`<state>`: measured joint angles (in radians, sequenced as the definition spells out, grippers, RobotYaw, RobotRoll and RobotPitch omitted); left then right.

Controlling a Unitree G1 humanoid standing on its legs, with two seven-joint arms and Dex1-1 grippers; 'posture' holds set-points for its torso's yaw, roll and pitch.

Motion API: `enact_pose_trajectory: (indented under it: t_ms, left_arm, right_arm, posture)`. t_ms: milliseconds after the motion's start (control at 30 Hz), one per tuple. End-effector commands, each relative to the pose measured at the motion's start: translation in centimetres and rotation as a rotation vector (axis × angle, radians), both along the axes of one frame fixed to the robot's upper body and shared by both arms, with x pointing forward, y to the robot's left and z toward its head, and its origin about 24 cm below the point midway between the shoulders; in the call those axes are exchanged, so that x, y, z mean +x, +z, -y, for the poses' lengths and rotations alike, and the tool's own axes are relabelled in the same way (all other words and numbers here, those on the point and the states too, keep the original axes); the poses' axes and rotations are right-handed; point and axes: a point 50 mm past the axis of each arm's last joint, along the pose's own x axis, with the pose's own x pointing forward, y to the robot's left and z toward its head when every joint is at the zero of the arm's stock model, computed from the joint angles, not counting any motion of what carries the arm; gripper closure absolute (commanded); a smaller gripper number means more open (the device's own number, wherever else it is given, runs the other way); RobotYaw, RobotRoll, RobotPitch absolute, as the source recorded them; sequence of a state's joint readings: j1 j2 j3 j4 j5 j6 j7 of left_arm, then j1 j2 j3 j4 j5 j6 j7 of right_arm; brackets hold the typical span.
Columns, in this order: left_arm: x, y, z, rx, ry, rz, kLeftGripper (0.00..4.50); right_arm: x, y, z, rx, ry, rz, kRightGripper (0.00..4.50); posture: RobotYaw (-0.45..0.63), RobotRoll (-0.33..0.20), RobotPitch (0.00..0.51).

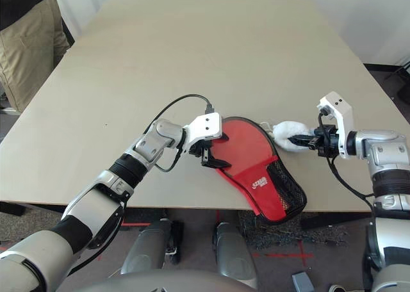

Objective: Store the ping-pong paddle in its case and zip it.

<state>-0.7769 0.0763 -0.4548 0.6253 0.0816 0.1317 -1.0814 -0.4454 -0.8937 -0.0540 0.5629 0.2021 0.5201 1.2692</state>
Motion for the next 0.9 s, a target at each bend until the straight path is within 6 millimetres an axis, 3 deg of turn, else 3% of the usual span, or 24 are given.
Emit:
enact_pose_trajectory:
  t_ms: [33,500,900]
  left_arm:
    - [-0.5,-2.5,-0.7,0.129,0.012,-0.041,0.0]
    - [-0.6,-2.5,-0.6,0.127,0.009,-0.043,0.0]
    - [-0.6,-2.6,-0.9,0.13,0.009,-0.051,0.0]
  right_arm:
    - [-1.9,-0.8,0.5,-0.004,0.028,-0.119,4.3]
    - [-5.6,-0.5,1.3,0.001,0.08,-0.289,4.3]
    - [-9.7,-2.2,2.2,-0.065,0.141,-0.503,4.3]
  posture:
    - [-0.04,0.0,0.165]
    - [-0.05,0.0,0.18]
    - [-0.06,0.0,0.182]
